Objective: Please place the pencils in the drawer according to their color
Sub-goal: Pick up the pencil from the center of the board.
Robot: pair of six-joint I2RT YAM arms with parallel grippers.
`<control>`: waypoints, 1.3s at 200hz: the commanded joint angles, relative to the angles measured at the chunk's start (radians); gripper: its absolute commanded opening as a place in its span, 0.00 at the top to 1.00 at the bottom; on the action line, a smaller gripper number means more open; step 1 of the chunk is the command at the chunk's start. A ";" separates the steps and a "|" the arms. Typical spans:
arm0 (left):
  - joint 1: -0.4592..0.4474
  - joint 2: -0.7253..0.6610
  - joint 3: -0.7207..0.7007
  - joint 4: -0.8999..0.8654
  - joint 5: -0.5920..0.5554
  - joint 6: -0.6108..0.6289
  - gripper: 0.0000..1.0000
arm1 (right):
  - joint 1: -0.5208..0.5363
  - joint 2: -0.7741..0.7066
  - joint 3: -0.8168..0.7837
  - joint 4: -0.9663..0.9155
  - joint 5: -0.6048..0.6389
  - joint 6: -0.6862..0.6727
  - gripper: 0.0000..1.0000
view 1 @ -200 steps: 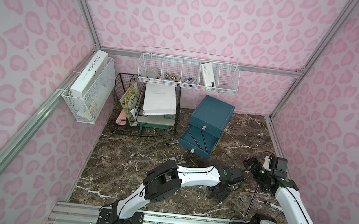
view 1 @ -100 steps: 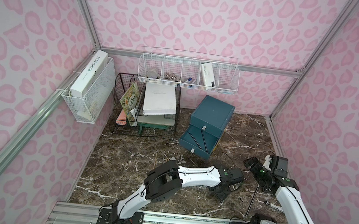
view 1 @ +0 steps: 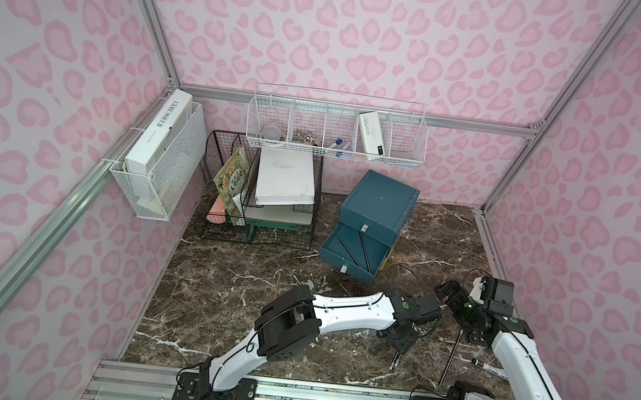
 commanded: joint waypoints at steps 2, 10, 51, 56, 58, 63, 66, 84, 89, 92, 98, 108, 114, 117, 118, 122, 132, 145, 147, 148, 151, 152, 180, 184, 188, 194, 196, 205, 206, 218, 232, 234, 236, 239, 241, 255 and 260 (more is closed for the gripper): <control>0.001 0.017 0.009 -0.020 0.013 0.004 0.33 | 0.000 0.000 0.003 -0.004 0.000 -0.009 0.00; 0.001 0.020 0.009 -0.021 0.013 0.005 0.33 | -0.002 0.000 0.003 -0.005 0.001 -0.010 0.00; 0.000 0.047 0.012 -0.023 0.020 0.011 0.33 | -0.008 0.000 -0.001 -0.004 0.000 -0.013 0.00; 0.000 0.050 0.011 -0.023 0.020 0.013 0.33 | -0.009 0.000 -0.002 -0.004 -0.001 -0.012 0.00; 0.000 0.051 0.013 -0.021 0.021 0.013 0.33 | -0.009 0.000 -0.003 -0.004 -0.002 -0.012 0.00; 0.001 0.054 0.013 -0.021 0.022 0.013 0.33 | -0.009 0.000 -0.003 -0.004 -0.001 -0.012 0.00; 0.000 0.056 0.013 -0.021 0.023 0.013 0.33 | -0.010 0.000 -0.003 -0.004 -0.001 -0.012 0.00; 0.002 0.066 0.012 -0.022 0.022 0.013 0.34 | -0.013 0.000 -0.005 -0.005 -0.002 -0.015 0.00; 0.003 0.070 0.011 -0.021 0.022 0.013 0.34 | -0.013 0.000 -0.006 -0.005 -0.001 -0.015 0.00; 0.002 0.071 0.010 -0.022 0.022 0.012 0.34 | -0.014 0.000 -0.005 -0.005 -0.001 -0.014 0.00; 0.002 0.073 0.009 -0.022 0.020 0.011 0.34 | -0.014 0.000 -0.005 -0.005 -0.003 -0.014 0.00; 0.002 0.077 0.006 -0.021 0.016 0.009 0.35 | -0.017 -0.002 -0.005 -0.005 -0.003 -0.017 0.00; 0.003 0.078 0.005 -0.025 0.013 0.006 0.36 | -0.018 -0.002 -0.005 -0.005 -0.003 -0.016 0.00; 0.004 0.079 0.005 -0.025 0.012 0.005 0.37 | -0.018 -0.002 -0.004 -0.005 -0.003 -0.016 0.00; 0.004 0.079 0.005 -0.025 0.011 0.005 0.37 | -0.018 -0.002 -0.004 -0.004 -0.003 -0.016 0.00; 0.005 0.080 0.002 -0.026 0.013 0.004 0.38 | -0.017 -0.002 -0.003 -0.005 -0.005 -0.016 0.00; 0.006 0.082 0.000 -0.026 0.013 0.001 0.43 | -0.019 0.000 -0.002 -0.007 -0.004 -0.018 0.00; 0.010 0.083 -0.004 -0.026 0.013 -0.001 0.51 | -0.020 0.000 0.001 -0.008 -0.005 -0.018 0.00; 0.010 0.083 -0.005 -0.026 0.014 -0.002 0.52 | -0.020 -0.001 0.001 -0.008 -0.006 -0.018 0.00; 0.010 0.083 -0.005 -0.026 0.014 -0.002 0.52 | -0.020 -0.001 0.002 -0.008 -0.007 -0.018 0.00; 0.011 0.083 -0.006 -0.025 0.014 -0.002 0.54 | -0.020 0.000 0.003 -0.008 -0.007 -0.018 0.00; 0.011 0.084 -0.005 -0.025 0.014 -0.002 0.55 | -0.020 0.000 0.003 -0.008 -0.007 -0.017 0.00; 0.014 0.085 -0.015 -0.021 0.019 -0.006 0.67 | -0.020 -0.003 0.007 -0.012 -0.010 -0.017 0.00; 0.015 0.084 -0.017 -0.021 0.020 -0.007 0.69 | -0.022 -0.004 0.007 -0.013 -0.010 -0.018 0.00; 0.016 0.084 -0.018 -0.021 0.020 -0.008 0.71 | -0.022 -0.005 0.007 -0.012 -0.010 -0.017 0.00; 0.015 0.084 -0.019 -0.019 0.022 -0.007 0.73 | -0.021 -0.006 0.009 -0.014 -0.009 -0.017 0.00; 0.016 0.084 -0.020 -0.019 0.022 -0.007 0.75 | -0.021 -0.006 0.009 -0.015 -0.010 -0.016 0.00; 0.017 0.084 -0.022 -0.020 0.023 -0.008 0.78 | -0.022 -0.008 0.009 -0.014 -0.009 -0.016 0.00; 0.017 0.084 -0.023 -0.020 0.024 -0.008 0.79 | -0.022 -0.009 0.009 -0.014 -0.010 -0.016 0.00; 0.018 0.084 -0.028 -0.019 0.026 -0.009 0.82 | -0.023 -0.010 0.011 -0.016 -0.010 -0.016 0.00; 0.019 0.084 -0.032 -0.017 0.030 -0.009 0.88 | -0.025 -0.011 0.013 -0.016 -0.012 -0.016 0.00; 0.020 0.084 -0.033 -0.018 0.031 -0.009 0.90 | -0.025 -0.011 0.014 -0.016 -0.012 -0.016 0.00; 0.020 0.084 -0.034 -0.018 0.031 -0.009 0.91 | -0.025 -0.011 0.014 -0.017 -0.011 -0.016 0.00; 0.020 0.084 -0.035 -0.017 0.032 -0.008 0.93 | -0.024 -0.011 0.015 -0.017 -0.013 -0.016 0.00; 0.020 0.085 -0.035 -0.018 0.032 -0.007 0.94 | -0.025 -0.011 0.015 -0.017 -0.013 -0.016 0.00; 0.022 0.081 -0.038 -0.017 0.037 -0.005 1.00 | -0.026 -0.011 0.018 -0.016 -0.015 -0.016 0.00; 0.022 0.080 -0.041 -0.017 0.039 -0.005 1.00 | -0.025 -0.010 0.019 -0.016 -0.016 -0.015 0.00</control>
